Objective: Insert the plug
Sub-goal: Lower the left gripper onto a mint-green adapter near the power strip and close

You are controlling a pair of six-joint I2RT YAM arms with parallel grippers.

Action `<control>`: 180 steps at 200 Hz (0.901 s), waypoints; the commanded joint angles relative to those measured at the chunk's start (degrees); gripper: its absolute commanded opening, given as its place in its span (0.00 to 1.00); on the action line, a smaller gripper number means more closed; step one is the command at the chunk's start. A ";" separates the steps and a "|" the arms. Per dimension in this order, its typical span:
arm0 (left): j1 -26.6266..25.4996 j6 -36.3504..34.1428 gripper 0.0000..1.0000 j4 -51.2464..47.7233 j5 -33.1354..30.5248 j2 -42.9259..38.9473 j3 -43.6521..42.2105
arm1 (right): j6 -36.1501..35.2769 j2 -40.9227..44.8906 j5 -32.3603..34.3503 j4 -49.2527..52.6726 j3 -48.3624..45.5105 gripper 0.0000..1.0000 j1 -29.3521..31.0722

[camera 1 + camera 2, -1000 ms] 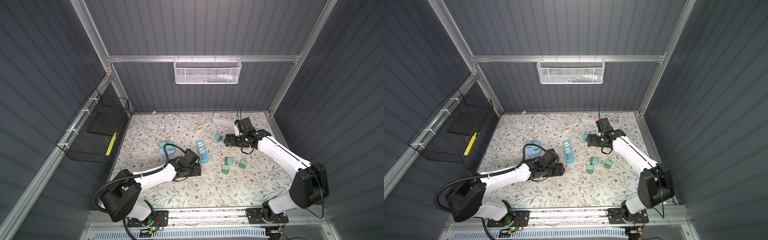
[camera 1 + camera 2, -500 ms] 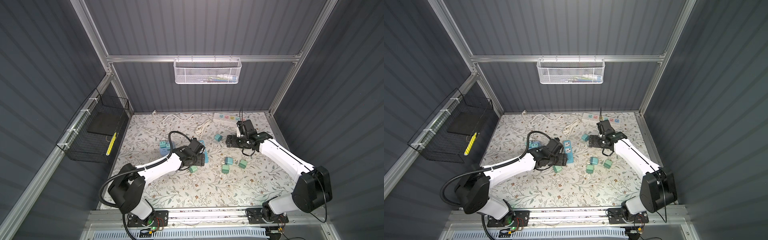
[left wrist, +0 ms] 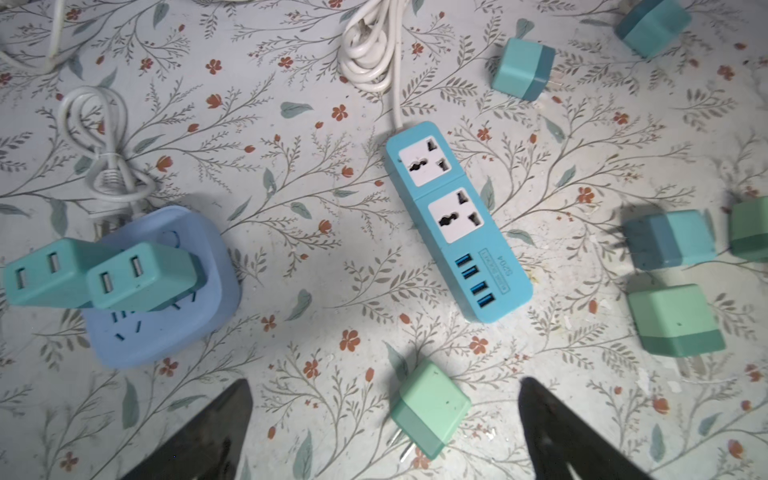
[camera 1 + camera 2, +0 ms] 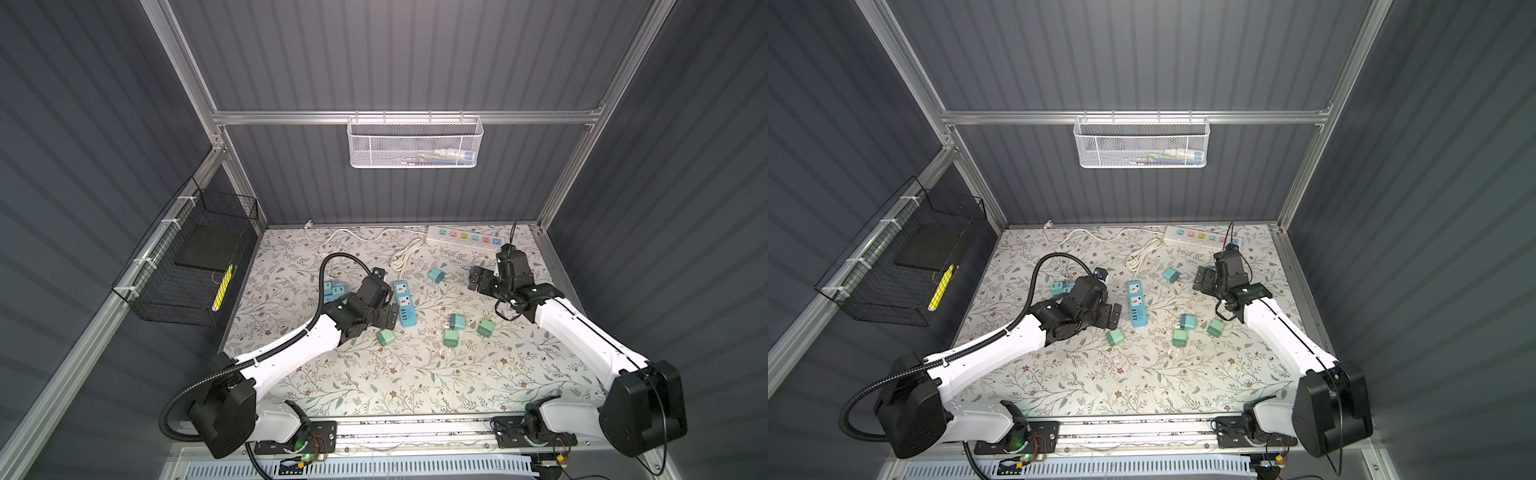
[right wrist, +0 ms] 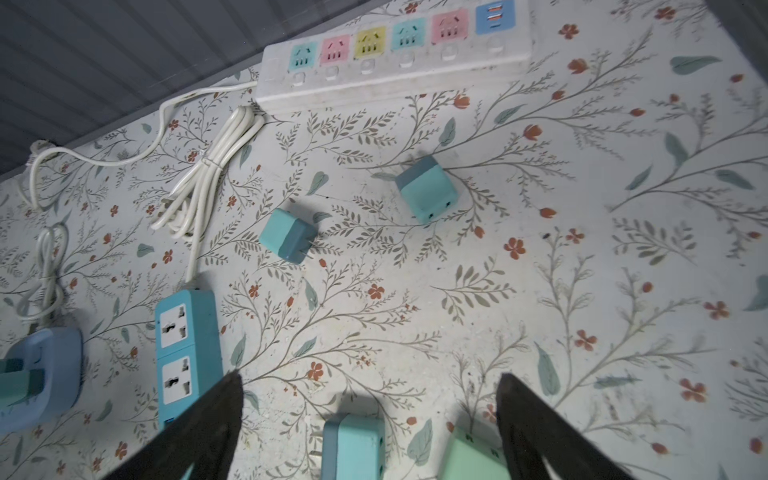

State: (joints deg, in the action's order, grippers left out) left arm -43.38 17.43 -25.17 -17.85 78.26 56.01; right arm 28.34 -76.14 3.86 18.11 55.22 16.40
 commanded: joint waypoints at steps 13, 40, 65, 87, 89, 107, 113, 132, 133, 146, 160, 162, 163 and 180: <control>1.56 -3.92 0.99 -7.31 3.30 2.19 3.40 | -1.00 -2.92 -9.48 -0.72 4.12 0.84 -0.41; 1.54 -8.06 0.83 -13.68 8.19 7.81 7.25 | -1.93 -6.13 -14.79 0.88 7.08 0.74 -0.45; 1.15 -9.55 0.73 -15.62 12.06 11.66 9.21 | -0.96 -5.82 -15.80 -0.86 6.26 0.73 -0.41; 0.60 -11.52 0.73 -14.30 15.97 13.21 9.38 | -0.87 -6.30 -17.05 -0.83 6.78 0.73 -0.41; 0.65 -11.67 0.73 -14.19 16.41 13.41 9.47 | -0.90 -6.32 -17.04 -0.87 6.82 0.74 -0.41; 0.58 -12.62 0.74 -13.68 19.17 15.74 9.96 | -0.91 -6.30 -16.78 -0.65 6.78 0.74 -0.41; 0.49 -12.70 0.74 -13.66 19.84 16.57 10.04 | -1.04 -6.30 -16.74 -0.47 6.77 0.75 -0.41; -0.08 -12.74 0.74 -13.76 20.34 18.59 9.79 | -1.53 -5.79 -16.10 -0.07 6.52 0.76 -0.41; -0.06 -12.71 0.74 -13.76 20.24 18.64 9.76 | -1.57 -5.78 -16.05 -0.04 6.50 0.76 -0.41; -0.26 -12.43 0.74 -13.53 19.97 19.19 9.39 | -1.75 -5.26 -15.55 -0.02 5.91 0.77 -0.41; -0.31 -11.56 0.75 -12.90 19.65 19.54 9.04 | -2.03 -5.03 -15.59 -0.09 5.45 0.77 -0.41; -0.31 -11.46 0.75 -12.93 19.68 19.62 9.14 | -1.98 -4.91 -15.62 -0.09 5.36 0.77 -0.36; -0.31 -11.41 0.75 -12.96 19.69 19.68 9.22 | -2.02 -4.90 -15.63 -0.09 5.35 0.77 -0.39; -0.61 -10.46 0.75 -13.33 19.52 20.65 9.63 | -1.90 -4.51 -15.46 -0.35 4.75 0.78 -0.41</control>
State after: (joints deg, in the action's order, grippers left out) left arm -43.44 6.42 -37.34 0.49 97.91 64.73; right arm 26.94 -82.02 -12.03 17.58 61.08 16.16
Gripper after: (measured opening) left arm 0.745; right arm 0.774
